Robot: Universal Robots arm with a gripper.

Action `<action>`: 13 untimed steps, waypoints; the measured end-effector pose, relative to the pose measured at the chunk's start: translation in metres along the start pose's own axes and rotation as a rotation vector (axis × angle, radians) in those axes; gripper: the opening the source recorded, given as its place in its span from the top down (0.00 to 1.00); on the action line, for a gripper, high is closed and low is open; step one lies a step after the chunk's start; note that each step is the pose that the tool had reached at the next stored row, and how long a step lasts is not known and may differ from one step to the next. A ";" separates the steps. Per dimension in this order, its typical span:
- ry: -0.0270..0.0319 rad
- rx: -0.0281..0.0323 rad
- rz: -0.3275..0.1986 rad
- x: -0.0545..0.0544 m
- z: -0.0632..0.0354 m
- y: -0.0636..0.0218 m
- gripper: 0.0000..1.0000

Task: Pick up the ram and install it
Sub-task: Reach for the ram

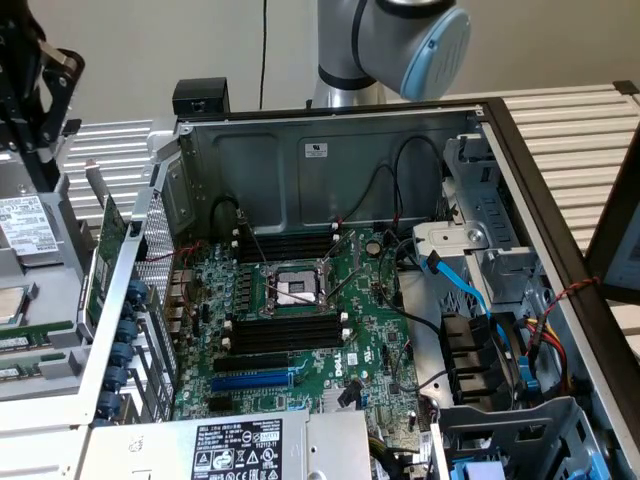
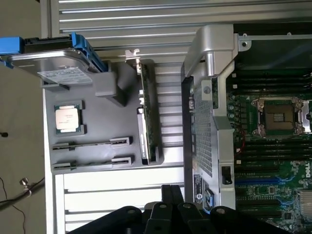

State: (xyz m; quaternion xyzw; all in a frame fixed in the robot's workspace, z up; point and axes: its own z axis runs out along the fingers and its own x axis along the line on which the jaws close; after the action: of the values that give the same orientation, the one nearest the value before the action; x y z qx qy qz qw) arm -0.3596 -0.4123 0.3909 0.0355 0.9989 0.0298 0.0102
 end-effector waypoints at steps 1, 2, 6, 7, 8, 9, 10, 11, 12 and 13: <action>0.0000 0.0000 0.000 0.005 -0.0001 -0.0005 0.90; 0.0000 0.0000 0.000 0.009 -0.0001 -0.0010 0.90; 0.0000 -0.0001 0.000 0.027 0.0000 -0.0028 0.90; 0.0001 0.0000 0.000 0.032 0.0002 -0.0031 0.90; 0.0001 0.0000 0.000 0.036 0.0004 -0.0035 0.90; 0.0004 -0.0001 0.000 0.041 0.0008 -0.0038 0.90; 0.0012 -0.0001 0.000 0.045 0.0012 -0.0041 0.90; 0.0018 0.0001 0.000 0.049 0.0017 -0.0045 0.90; 0.0023 0.0002 0.000 0.053 0.0023 -0.0048 0.90; 0.0026 0.0002 0.000 0.057 0.0030 -0.0052 0.90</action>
State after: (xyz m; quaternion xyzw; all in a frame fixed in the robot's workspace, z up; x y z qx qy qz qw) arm -0.4171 -0.4132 0.3865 0.0355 0.9989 0.0297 0.0088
